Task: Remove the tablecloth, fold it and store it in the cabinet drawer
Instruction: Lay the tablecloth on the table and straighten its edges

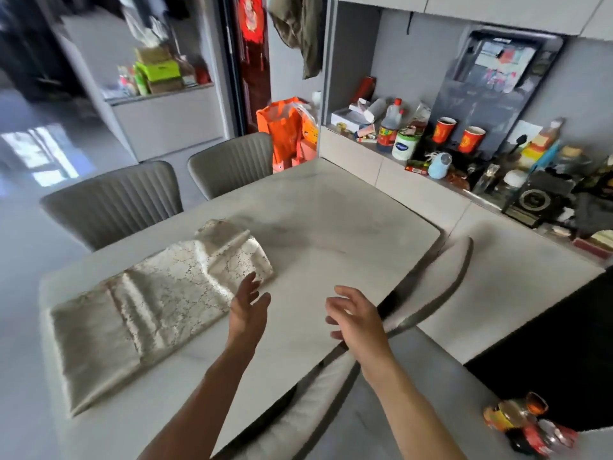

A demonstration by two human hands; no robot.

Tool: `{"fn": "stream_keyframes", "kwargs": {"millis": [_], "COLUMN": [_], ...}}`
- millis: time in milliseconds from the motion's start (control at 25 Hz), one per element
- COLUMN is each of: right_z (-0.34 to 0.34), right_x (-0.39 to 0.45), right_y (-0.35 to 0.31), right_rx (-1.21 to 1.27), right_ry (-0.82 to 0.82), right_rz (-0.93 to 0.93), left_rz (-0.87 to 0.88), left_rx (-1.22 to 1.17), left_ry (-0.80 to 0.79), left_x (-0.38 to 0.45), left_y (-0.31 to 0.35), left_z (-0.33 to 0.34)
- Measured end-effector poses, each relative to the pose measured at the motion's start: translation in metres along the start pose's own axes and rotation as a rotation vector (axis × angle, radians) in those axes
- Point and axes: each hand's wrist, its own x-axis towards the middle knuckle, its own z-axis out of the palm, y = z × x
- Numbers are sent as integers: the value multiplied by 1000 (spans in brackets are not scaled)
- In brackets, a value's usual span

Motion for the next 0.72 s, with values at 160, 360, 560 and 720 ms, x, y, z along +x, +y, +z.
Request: {"fn": "stream_keyframes", "kwargs": {"millis": [160,360,560,720], "right_z": [-10,14,28,33], "right_x": [64,122,180,231], "right_y": [10,29,37,28], "right_rx": [-59,-139,-169,-229], "right_ry": [-192,-372,-379,-372], "right_rz": [92,255,334,382], "left_rz": [-26,-137,-197,-266], "left_rx": [-3,-52,-59,-69], "left_ry": [246,472,486,493], "left_x": [-10,-13,33,68], "left_y": [-10,-33,-41,-44], "left_z": [2,-8,11,43]}}
